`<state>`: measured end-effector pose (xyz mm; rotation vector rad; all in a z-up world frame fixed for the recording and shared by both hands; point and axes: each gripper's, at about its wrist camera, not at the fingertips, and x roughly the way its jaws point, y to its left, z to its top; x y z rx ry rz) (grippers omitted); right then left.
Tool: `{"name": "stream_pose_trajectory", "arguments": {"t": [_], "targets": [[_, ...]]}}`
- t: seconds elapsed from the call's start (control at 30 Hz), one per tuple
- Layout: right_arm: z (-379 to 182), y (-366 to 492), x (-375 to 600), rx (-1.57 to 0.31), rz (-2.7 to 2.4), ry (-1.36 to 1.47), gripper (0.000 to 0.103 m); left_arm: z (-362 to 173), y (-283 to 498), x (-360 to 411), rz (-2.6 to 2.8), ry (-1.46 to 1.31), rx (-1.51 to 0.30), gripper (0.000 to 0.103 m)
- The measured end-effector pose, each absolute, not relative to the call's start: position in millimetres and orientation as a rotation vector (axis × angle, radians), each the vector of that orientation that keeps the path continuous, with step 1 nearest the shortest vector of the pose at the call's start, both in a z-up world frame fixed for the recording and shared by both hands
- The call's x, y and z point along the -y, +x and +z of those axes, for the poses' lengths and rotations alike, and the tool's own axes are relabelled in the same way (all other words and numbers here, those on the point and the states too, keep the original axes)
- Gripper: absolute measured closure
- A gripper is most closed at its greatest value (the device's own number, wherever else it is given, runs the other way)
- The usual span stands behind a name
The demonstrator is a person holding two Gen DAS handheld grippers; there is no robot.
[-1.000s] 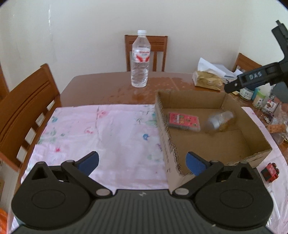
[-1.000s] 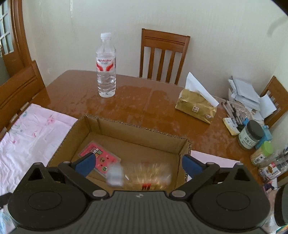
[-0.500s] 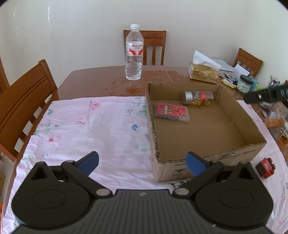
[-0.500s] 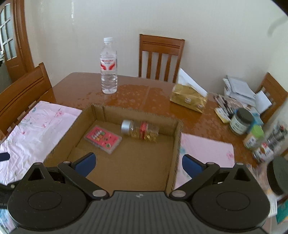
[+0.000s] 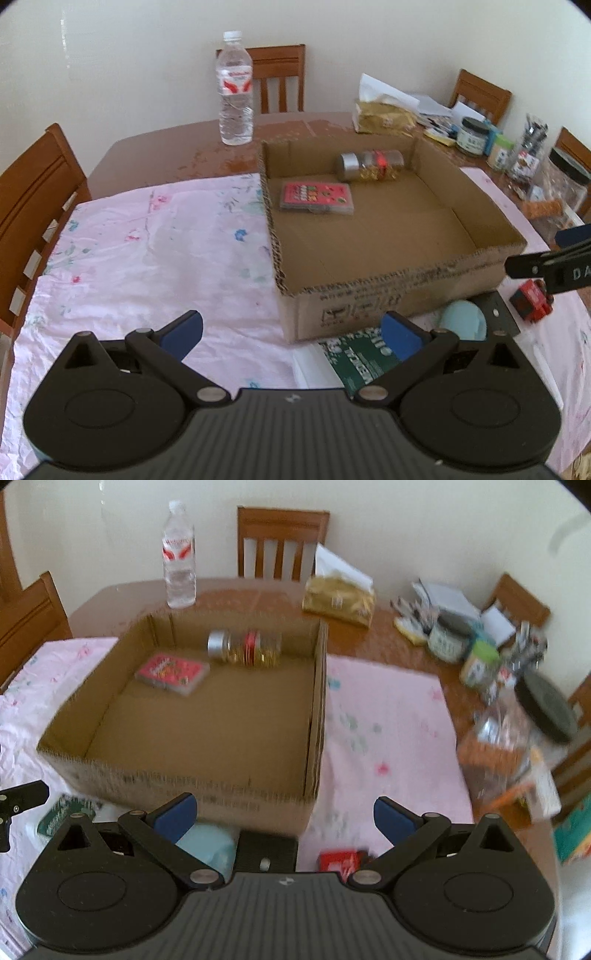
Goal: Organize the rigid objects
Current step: 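Withdraw both tools from the box back toward the remaining items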
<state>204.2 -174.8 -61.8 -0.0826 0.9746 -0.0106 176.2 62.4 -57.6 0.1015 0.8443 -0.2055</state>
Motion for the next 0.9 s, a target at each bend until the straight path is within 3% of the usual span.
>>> {"name": "stream_pose_trajectory", "arguments": {"t": [0.9], "targets": [[-100, 154, 182, -1.108, -0.1, -0.105, 0.0, -91, 133, -61, -0.26, 0.101, -0.937, 0.001]]}}
